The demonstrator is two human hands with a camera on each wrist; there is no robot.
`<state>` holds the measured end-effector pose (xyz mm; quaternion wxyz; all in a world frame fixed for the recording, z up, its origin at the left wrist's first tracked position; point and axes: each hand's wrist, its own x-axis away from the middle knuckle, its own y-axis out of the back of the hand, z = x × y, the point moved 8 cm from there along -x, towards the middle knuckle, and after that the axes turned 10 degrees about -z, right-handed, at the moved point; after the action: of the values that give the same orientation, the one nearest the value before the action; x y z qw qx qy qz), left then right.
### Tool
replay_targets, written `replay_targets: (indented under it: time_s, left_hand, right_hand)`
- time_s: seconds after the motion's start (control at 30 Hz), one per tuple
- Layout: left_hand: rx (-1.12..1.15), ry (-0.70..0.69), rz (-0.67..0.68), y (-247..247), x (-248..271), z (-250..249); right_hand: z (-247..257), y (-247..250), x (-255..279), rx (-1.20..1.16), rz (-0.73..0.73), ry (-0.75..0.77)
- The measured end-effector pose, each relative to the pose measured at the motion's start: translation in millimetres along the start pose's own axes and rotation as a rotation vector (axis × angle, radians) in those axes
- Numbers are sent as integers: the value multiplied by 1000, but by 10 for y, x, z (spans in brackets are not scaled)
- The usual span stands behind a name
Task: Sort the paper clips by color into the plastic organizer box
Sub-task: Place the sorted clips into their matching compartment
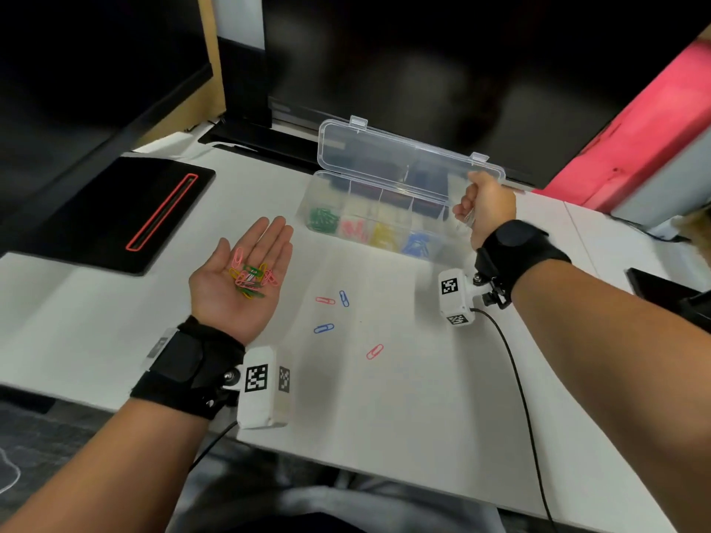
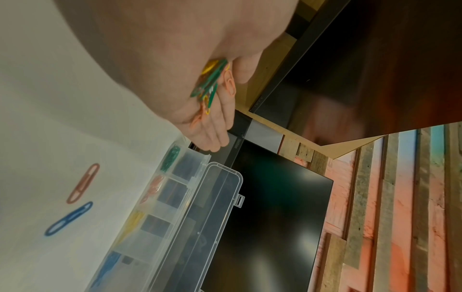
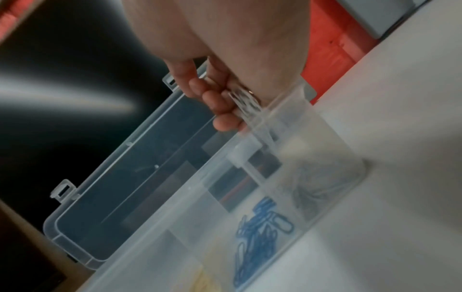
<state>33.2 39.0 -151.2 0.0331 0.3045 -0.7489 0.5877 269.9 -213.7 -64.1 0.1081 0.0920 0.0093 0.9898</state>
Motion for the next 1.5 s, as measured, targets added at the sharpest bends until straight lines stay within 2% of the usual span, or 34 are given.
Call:
replay_targets:
  time_s: [0.17,0.27,0.33,0.47,0.57,0.63,0.87,1.0,1.23,1.5]
  left_hand:
    - [-7,21,7,1,-12,20]
    - [6,27,5,-5,10,14]
    - [17,33,14,-20,56,35]
    - [40,145,88,-144,201,338]
    - [21,235,134,-303,298,654]
    - [-23,263,138,-374,338,831]
    - [-69,338,65,-275,383,1151]
    - [-99,353,68,-273,358,1151]
    - [-149,328,81,-215,317,1177]
    - [-128,315,117,-280,347,1185]
  right_hand:
    - [42,19,-3,62,-38,105]
    - [187,55,169,59,-73,192]
    - [263,-19,461,72,44,217]
    - [205,-283,1343,300,452,320]
    - [32,-382,1779,550,615,432]
    - [-69,-374,1878,672,658,477]
    - [-293,-210,1934,944,704,442]
    - [-434,-295,2022,989,716,423]
    - [-448,-380,2024,932,594,460]
    - [-414,-258,1815,740,454,406]
